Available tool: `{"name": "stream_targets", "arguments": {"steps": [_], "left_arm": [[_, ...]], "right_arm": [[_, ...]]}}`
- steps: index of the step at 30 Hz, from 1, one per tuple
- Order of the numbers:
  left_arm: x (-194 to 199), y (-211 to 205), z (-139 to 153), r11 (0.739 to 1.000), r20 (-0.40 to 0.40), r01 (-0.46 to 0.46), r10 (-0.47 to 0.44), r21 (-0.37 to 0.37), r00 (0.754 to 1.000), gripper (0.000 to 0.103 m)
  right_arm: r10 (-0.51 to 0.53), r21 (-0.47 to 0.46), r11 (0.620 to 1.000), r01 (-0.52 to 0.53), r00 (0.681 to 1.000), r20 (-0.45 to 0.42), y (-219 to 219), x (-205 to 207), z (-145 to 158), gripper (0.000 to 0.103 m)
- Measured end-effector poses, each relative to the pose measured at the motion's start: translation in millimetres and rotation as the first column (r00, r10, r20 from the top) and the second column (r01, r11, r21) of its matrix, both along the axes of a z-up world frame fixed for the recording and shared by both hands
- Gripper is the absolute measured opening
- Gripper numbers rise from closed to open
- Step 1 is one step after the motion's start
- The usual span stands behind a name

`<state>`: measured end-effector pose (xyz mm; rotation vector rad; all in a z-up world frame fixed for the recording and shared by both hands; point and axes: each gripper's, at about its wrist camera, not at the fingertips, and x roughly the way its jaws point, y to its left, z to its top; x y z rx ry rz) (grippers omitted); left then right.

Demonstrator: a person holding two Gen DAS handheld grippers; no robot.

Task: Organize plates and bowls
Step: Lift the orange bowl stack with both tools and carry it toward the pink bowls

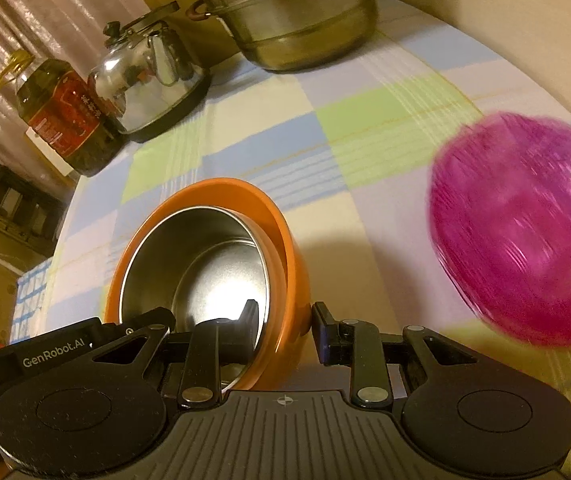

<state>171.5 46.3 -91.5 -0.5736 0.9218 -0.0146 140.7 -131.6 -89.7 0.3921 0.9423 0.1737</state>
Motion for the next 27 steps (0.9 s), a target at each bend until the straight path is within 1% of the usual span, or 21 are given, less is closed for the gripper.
{"name": "stream_targets", "arguments": {"steps": [5, 13, 27], "left_arm": [[-17, -14, 5, 0.999, 0.002, 0.033, -0.033, 0.017, 0.999, 0.022], [-37, -39, 10, 0.995, -0.001, 0.089, -0.089, 0.035, 0.996, 0.022], [-49, -72, 22, 0.984, -0.002, 0.168, -0.168, 0.060, 0.986, 0.022]], "right_arm": [[-0.024, 0.018, 1.000, 0.024, 1.000, -0.013, -14, -26, -1, 0.028], [-0.064, 0.031, 0.997, 0.065, 0.998, -0.007, -36, -56, 4, 0.028], [-0.120, 0.056, 0.991, 0.120, 0.993, -0.004, -66, -84, 12, 0.028]]}}
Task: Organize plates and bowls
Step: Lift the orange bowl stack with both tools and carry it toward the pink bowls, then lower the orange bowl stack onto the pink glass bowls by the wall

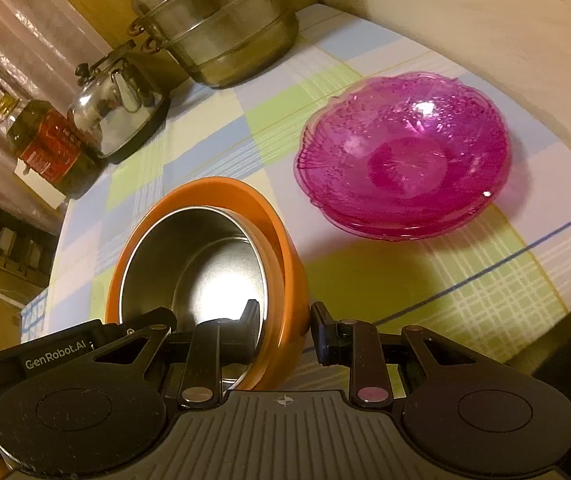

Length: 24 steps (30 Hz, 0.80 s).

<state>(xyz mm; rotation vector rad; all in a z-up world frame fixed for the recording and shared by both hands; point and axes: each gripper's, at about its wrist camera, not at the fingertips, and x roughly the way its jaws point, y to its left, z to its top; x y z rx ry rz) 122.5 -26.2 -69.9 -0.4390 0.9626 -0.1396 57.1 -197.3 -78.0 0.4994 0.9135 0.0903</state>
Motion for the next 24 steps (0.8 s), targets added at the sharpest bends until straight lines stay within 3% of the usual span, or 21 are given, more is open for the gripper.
{"name": "stream_targets", "arguments": {"steps": [24], "left_arm": [[6, -42, 29, 0.996, 0.042, 0.089, -0.090, 0.014, 0.995, 0.022]], "right_arm": [[-0.084, 0.006, 0.996, 0.084, 0.996, 0.041, -35, -21, 28, 0.027]]}}
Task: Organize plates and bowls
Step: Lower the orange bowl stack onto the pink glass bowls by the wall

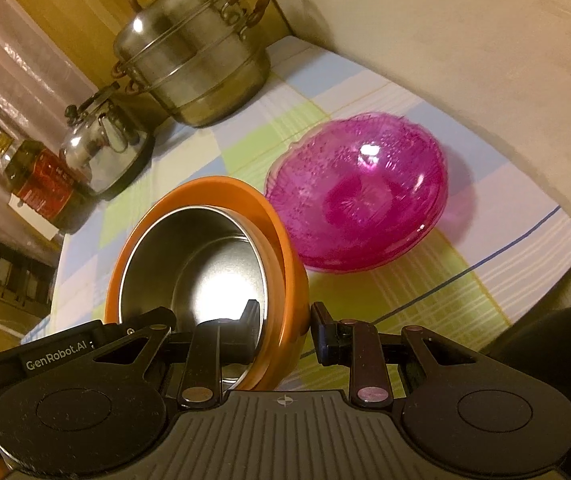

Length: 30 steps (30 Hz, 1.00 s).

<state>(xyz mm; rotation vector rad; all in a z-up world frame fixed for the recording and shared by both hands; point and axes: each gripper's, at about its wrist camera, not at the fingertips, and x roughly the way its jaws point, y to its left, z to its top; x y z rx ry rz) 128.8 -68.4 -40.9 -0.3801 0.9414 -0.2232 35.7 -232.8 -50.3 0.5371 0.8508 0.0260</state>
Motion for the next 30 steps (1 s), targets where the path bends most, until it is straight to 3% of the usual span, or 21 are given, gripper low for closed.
{"name": "stream_targets", "arguments": {"steps": [30], "left_arm": [[58, -66, 8, 0.993, 0.010, 0.122, -0.122, 0.011, 0.992, 0.022]], "right_arm": [[-0.090, -0.004, 0.996, 0.090, 0.996, -0.004, -67, 29, 5, 0.027]]}}
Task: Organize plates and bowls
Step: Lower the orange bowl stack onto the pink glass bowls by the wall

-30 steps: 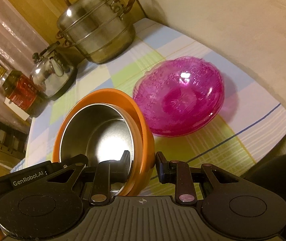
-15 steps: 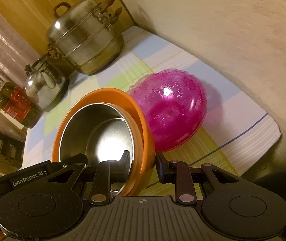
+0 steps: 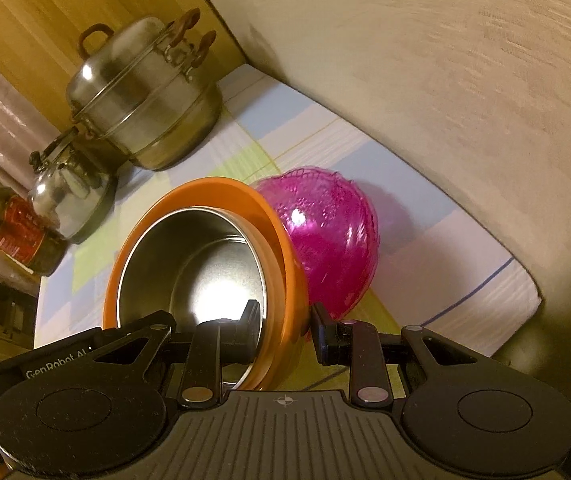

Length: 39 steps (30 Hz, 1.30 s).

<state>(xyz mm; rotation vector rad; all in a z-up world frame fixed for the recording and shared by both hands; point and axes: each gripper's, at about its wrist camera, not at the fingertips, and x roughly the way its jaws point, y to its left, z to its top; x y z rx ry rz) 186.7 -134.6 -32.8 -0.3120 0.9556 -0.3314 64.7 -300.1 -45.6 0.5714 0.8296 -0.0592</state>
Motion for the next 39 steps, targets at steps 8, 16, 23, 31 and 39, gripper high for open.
{"name": "stream_targets", "arguments": {"steps": [8, 16, 23, 31, 39], "left_arm": [[22, -10, -9, 1.000, -0.018, 0.009, -0.009, -0.003, 1.000, 0.022], [52, -19, -20, 1.000, -0.054, 0.015, -0.015, -0.003, 0.998, 0.022], [71, -27, -30, 1.000, -0.086, 0.022, -0.022, 0.005, 0.996, 0.022], [77, -31, -39, 1.000, -0.126, 0.020, -0.019, 0.009, 0.992, 0.022], [82, -28, -50, 1.000, -0.148, 0.006, -0.005, 0.005, 0.989, 0.022]], "right_arm": [[0.001, -0.016, 1.000, -0.001, 1.000, -0.010, -14, 24, -3, 0.027], [0.016, -0.022, 1.000, -0.017, 0.999, -0.046, -26, 54, -11, 0.027], [0.016, -0.005, 1.000, -0.017, 0.997, -0.082, -37, 75, -20, 0.027], [0.021, 0.018, 1.000, -0.019, 0.992, -0.125, -45, 90, -32, 0.027], [0.018, 0.026, 1.000, -0.014, 0.990, -0.139, -45, 95, -40, 0.027]]}}
